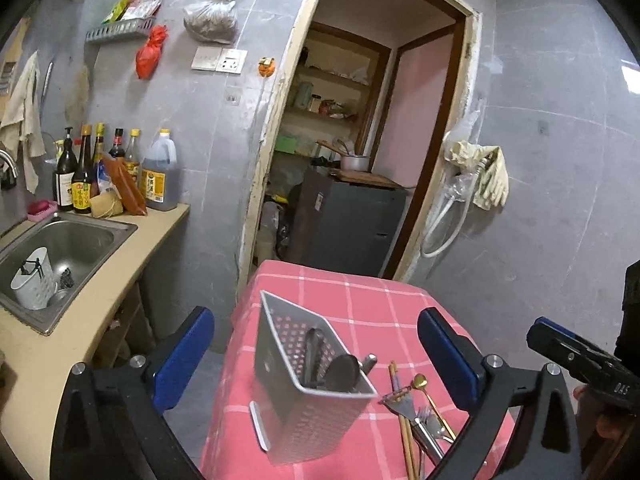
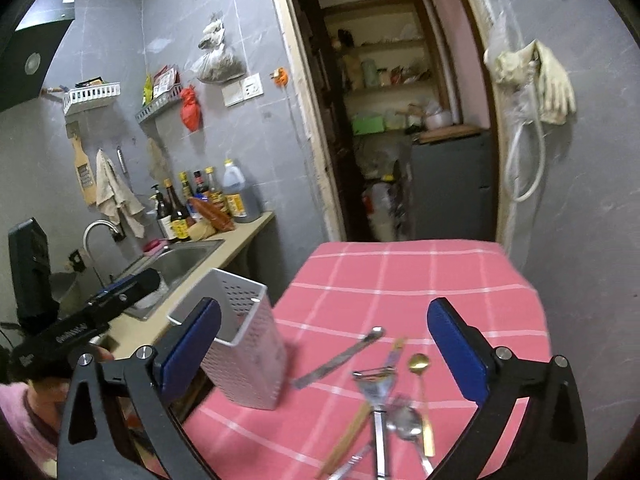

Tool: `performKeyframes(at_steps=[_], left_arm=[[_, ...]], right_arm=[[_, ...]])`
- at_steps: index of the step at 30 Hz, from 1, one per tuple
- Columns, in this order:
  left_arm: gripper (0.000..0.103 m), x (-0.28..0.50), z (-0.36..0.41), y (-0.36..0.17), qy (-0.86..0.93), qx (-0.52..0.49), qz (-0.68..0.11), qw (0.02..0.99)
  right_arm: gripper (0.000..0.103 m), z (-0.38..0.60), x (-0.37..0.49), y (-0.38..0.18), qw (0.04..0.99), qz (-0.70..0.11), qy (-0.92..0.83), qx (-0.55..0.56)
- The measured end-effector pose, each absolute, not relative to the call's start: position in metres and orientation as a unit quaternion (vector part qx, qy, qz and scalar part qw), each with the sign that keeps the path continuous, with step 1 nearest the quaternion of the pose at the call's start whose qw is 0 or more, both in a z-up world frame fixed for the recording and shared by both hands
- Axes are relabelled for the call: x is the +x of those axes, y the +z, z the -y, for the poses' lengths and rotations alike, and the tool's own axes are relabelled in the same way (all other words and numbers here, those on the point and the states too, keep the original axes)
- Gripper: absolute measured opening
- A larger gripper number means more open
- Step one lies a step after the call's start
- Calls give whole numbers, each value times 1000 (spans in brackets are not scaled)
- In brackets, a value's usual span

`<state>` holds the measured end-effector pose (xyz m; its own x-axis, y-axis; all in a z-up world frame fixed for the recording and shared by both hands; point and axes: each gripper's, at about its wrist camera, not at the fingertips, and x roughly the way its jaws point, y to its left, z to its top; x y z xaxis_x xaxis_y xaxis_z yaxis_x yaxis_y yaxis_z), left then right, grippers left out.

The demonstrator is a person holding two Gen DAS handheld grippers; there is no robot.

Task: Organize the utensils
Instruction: 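Withdraw both tools from the caddy back toward the cutlery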

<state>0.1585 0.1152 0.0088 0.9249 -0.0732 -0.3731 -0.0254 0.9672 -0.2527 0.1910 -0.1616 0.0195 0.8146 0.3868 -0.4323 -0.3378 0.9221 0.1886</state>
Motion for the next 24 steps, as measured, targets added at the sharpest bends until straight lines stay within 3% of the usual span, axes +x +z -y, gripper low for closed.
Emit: performKeyframes(at_steps=[11,24], left_arm=[[102,130,-68,-1,-29,-112,-170,979],[102,127,-11,-44,-64,-89,-236,965]], right_arm=[[101,211,164,9,965,-226,131,31],[101,256,169,-40,948,-297,114,29]])
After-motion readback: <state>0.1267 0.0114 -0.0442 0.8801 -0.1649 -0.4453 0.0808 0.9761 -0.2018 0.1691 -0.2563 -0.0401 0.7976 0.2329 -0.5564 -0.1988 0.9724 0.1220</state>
